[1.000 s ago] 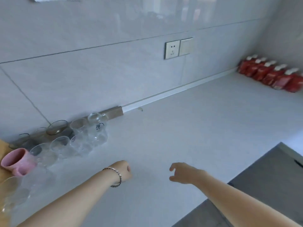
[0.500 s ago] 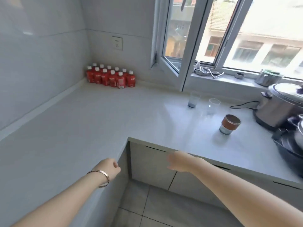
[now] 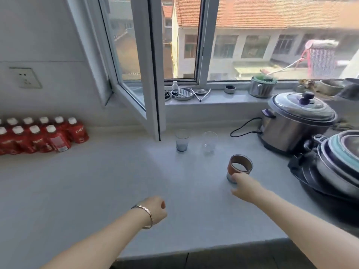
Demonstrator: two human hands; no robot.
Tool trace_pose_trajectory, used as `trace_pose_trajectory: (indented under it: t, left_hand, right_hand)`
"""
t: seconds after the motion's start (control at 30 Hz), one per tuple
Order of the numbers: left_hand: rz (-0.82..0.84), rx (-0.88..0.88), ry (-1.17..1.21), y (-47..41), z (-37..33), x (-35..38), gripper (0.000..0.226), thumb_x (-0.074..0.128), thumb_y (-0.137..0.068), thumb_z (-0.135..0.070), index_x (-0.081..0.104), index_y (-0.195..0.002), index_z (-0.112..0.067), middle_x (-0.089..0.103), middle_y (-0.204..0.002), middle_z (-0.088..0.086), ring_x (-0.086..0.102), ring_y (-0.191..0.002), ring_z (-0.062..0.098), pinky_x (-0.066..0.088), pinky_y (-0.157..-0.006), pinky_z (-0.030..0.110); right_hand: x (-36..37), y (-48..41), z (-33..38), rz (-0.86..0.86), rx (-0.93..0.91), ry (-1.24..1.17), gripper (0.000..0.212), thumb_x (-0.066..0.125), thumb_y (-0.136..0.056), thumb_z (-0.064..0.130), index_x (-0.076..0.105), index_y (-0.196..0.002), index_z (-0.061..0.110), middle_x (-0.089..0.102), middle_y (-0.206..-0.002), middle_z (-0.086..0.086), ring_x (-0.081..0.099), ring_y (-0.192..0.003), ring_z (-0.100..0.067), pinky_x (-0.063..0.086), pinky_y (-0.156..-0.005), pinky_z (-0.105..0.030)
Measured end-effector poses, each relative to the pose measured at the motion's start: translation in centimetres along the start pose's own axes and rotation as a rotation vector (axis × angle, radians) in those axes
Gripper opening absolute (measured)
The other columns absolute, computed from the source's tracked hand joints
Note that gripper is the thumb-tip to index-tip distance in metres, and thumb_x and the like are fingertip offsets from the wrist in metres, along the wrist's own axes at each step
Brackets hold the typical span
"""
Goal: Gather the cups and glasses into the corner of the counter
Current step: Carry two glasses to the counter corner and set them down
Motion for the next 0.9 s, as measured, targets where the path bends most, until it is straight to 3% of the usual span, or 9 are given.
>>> trace_pose_trajectory:
  t: [0.17,0.27,0.33,0.4,0.5,0.63,0.77,0.83,0.9]
  left_hand:
    - [0.003,0.064,-0.004,-7.0,-4.3,-2.9,0.031,0.049,-0.084,-0.027,0.058,-0.113,-0.021,0.063,-0.118,0.002,0.059,-0.108,0.023,0.047,-0.092,0.029]
    - [0.013,0.079,-0.002,-10.3,-6.3,-3.6,0.032,0.047,-0.085,-0.028,0.057,-0.115,-0.022,0.062,-0.120,0.001,0.059,-0.108,0.022,0.046,-0.090,0.028]
    - [0.013,0.066,0.003,-12.6,-7.6,-4.0,0.032,0.047,-0.086,-0.028,0.056,-0.116,-0.021,0.062,-0.121,0.001,0.060,-0.107,0.022,0.046,-0.088,0.029]
    - [0.013,0.044,0.013,-14.8,-9.1,-4.3,0.033,0.048,-0.086,-0.027,0.056,-0.117,-0.020,0.062,-0.122,0.002,0.059,-0.109,0.022,0.046,-0.089,0.029]
    - [0.017,-0.011,0.073,-17.7,-11.4,-4.6,0.031,0.048,-0.088,-0.026,0.059,-0.115,-0.018,0.062,-0.122,0.002,0.059,-0.110,0.022,0.046,-0.089,0.028]
    - [0.002,-0.085,0.155,-21.2,-14.7,-5.1,0.031,0.049,-0.089,-0.023,0.058,-0.118,-0.015,0.062,-0.122,0.004,0.060,-0.109,0.023,0.046,-0.087,0.026]
    - [-0.144,-0.124,0.284,-25.5,-18.0,-6.9,0.054,0.054,-0.089,-0.024,0.035,-0.139,-0.014,0.044,-0.139,0.009,0.055,-0.114,0.026,0.045,-0.086,0.028]
    - [-0.226,-0.113,0.298,-27.8,-19.7,-8.0,0.072,0.058,-0.085,-0.028,0.021,-0.145,-0.016,0.031,-0.146,0.008,0.052,-0.118,0.027,0.045,-0.080,0.029]
    - [-0.274,-0.103,0.316,-30.0,-21.3,-8.8,0.091,0.065,-0.080,-0.030,0.007,-0.149,-0.020,0.013,-0.156,0.004,0.037,-0.135,0.025,0.043,-0.088,0.030]
  right_hand:
    - [-3.2,-6.3,-3.0,-0.097,0.149,-0.033,0.078,0.068,-0.075,0.048,0.033,-0.138,0.019,0.031,-0.144,-0.006,0.032,-0.132,-0.028,0.039,-0.102,-0.041]
    - [-3.2,-9.6,-4.3,-0.028,0.169,-0.040,0.106,0.073,-0.065,0.057,0.013,-0.147,0.027,0.010,-0.156,-0.004,0.022,-0.139,-0.033,0.032,-0.107,-0.046]
    - [-2.9,-11.8,-4.9,0.047,0.130,-0.054,0.113,0.074,-0.063,0.056,0.003,-0.148,0.033,0.002,-0.158,-0.003,0.020,-0.140,-0.034,0.031,-0.109,-0.046]
    - [-2.3,-13.7,-5.3,0.127,0.043,-0.071,0.109,0.073,-0.066,0.052,0.005,-0.149,0.032,0.009,-0.157,-0.003,0.024,-0.141,-0.030,0.033,-0.110,-0.041]
    - [-1.6,-15.4,-5.8,0.160,-0.108,-0.091,0.087,0.066,-0.071,0.048,0.025,-0.145,0.027,0.036,-0.143,0.001,0.036,-0.132,-0.024,0.037,-0.102,-0.030]
    - [-2.2,-17.5,-7.3,0.179,-0.204,-0.152,0.077,0.065,-0.068,0.047,0.036,-0.137,0.031,0.045,-0.133,0.005,0.042,-0.126,-0.019,0.039,-0.100,-0.027]
    - [-4.9,-21.9,-8.7,0.177,-0.203,-0.195,0.079,0.068,-0.066,0.050,0.036,-0.134,0.027,0.046,-0.134,0.004,0.046,-0.126,-0.018,0.042,-0.101,-0.031]
    - [-6.2,-24.2,-9.0,0.113,-0.213,-0.182,0.072,0.067,-0.065,0.051,0.041,-0.127,0.025,0.049,-0.127,0.003,0.049,-0.119,-0.020,0.044,-0.094,-0.030]
    - [-7.2,-26.1,-9.0,0.038,-0.229,-0.141,0.070,0.066,-0.064,0.051,0.041,-0.123,0.024,0.048,-0.122,0.002,0.049,-0.115,-0.022,0.043,-0.086,-0.029]
Point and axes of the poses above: each hand's wrist, its own y-axis away from the middle knuckle, its own x-axis out of the palm, z = x × y, the point moved 4 cm from there along -y, towards the middle knuckle
